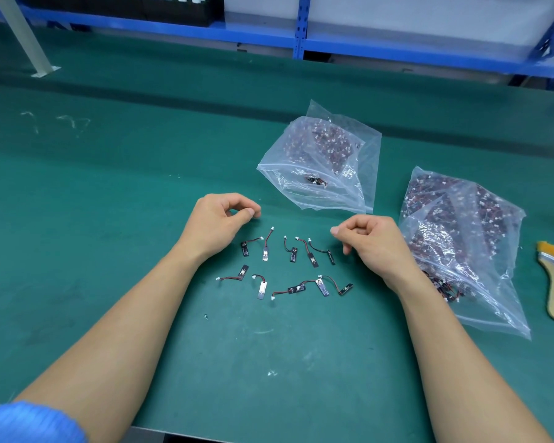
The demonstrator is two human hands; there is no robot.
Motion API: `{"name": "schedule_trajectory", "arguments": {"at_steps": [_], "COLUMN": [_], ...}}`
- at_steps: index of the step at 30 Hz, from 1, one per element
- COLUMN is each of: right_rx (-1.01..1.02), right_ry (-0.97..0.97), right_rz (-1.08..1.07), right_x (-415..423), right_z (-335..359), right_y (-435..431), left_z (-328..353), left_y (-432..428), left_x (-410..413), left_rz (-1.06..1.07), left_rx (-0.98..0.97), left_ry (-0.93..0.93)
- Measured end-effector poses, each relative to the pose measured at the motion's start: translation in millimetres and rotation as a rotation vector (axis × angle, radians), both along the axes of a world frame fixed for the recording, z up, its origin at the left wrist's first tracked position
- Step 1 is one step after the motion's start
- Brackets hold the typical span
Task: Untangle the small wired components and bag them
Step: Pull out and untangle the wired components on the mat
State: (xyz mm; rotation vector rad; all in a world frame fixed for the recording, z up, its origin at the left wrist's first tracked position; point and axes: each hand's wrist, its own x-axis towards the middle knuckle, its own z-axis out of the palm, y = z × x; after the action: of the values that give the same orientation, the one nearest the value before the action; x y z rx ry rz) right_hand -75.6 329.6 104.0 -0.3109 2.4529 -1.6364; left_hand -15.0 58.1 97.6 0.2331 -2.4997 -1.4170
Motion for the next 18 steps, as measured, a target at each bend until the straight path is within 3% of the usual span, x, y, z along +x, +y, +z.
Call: {"name": "schedule_trajectory", "arguments": {"at_steps": [18], "right_rx": [0.007], "right_ry": [-0.002], "right_rz": [-0.005], "right_x": [2.1], "right_z": [2.1], "right_y": [-1.5], "left_z": [-2.6], "left_y": [-1.6], "left_x": [-1.4], "left_rz": [-0.006], "left_rx": [0.014], "left_ry": [-0.004]}}
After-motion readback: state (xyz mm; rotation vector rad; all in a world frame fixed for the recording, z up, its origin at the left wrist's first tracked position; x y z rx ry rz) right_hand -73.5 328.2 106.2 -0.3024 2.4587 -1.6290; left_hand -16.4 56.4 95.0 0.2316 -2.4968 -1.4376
